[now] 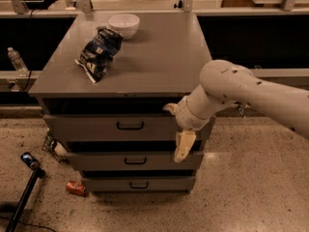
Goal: Open top drawer
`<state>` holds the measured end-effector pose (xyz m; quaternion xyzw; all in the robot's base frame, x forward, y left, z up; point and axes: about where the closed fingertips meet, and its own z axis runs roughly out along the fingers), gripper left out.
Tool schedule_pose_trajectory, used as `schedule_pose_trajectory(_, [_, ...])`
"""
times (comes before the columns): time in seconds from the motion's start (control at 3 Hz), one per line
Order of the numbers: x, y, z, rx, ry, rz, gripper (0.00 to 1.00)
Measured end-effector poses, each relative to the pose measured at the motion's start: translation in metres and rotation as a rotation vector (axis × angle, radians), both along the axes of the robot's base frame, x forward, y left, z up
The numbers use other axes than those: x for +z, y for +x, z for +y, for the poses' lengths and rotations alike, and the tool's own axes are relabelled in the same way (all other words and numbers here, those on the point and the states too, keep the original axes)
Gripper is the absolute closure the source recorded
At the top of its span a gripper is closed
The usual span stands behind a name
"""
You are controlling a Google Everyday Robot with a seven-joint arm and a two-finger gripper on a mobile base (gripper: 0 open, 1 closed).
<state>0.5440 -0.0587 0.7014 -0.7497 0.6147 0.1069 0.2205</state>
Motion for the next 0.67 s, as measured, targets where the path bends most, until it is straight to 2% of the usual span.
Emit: schedule_pose_trajectory(0.67, [-0.010, 0.014, 0.020, 0.024, 0.013, 0.011, 0.00])
